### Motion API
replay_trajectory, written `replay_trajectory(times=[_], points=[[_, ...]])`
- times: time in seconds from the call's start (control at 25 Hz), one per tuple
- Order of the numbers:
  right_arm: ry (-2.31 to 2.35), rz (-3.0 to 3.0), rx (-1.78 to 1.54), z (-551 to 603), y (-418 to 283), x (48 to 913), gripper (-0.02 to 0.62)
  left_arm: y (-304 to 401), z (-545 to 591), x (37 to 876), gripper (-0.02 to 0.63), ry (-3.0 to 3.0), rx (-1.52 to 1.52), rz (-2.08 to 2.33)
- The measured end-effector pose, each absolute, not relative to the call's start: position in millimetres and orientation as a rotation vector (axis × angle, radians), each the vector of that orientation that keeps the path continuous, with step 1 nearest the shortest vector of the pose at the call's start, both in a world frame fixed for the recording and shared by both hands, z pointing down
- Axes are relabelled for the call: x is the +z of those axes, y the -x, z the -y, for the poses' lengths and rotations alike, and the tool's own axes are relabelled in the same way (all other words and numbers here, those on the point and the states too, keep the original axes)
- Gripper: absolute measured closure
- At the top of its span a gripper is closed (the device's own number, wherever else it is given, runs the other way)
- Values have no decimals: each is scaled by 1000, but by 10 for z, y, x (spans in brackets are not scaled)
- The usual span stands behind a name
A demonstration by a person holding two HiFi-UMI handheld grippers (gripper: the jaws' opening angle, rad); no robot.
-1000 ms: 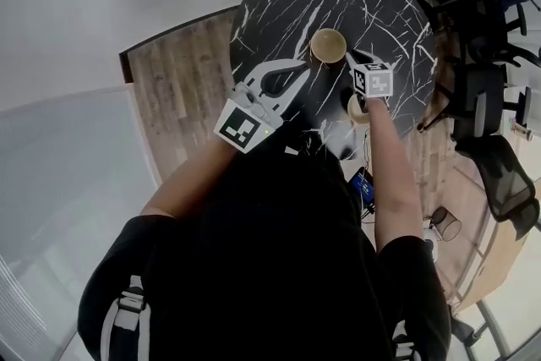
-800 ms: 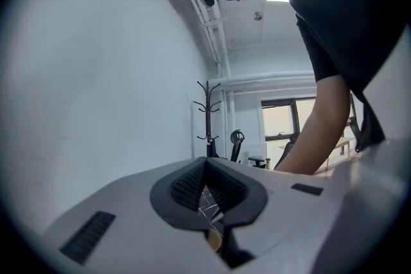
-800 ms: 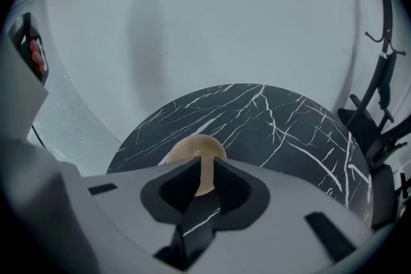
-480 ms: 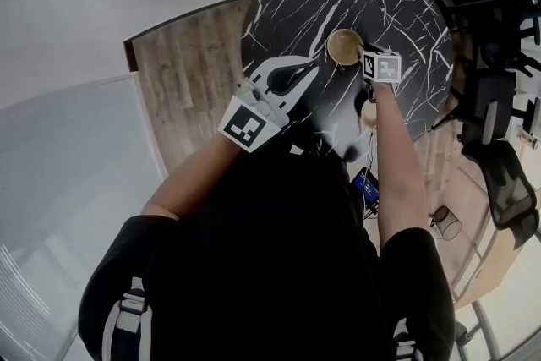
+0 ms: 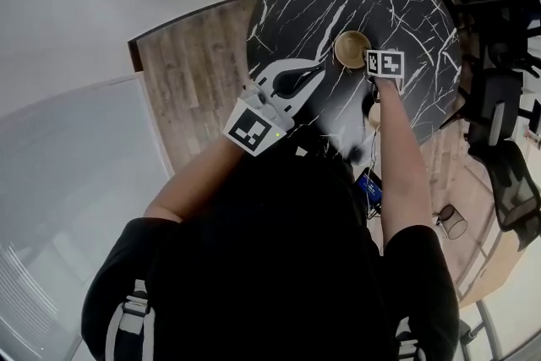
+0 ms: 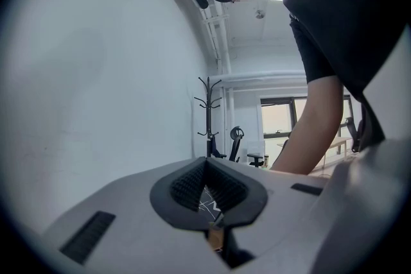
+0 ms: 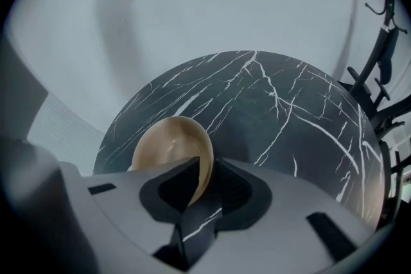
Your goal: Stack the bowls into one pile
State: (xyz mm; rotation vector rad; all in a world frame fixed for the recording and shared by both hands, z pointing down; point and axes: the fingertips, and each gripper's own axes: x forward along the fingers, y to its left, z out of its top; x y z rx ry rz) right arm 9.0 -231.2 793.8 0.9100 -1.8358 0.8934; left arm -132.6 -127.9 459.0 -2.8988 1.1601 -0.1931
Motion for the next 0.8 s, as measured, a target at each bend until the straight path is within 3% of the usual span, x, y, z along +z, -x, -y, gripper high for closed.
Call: replay_trajectory(times=[0.2,0.8], points=[[-917,1814,952,2284,-103,7954,572,1291,1273,4574,603,2895,-187,-1130],[-1006,1836,1103,2159,-486,7494,583,969,1189,4429,603,2920,-140,-1024]])
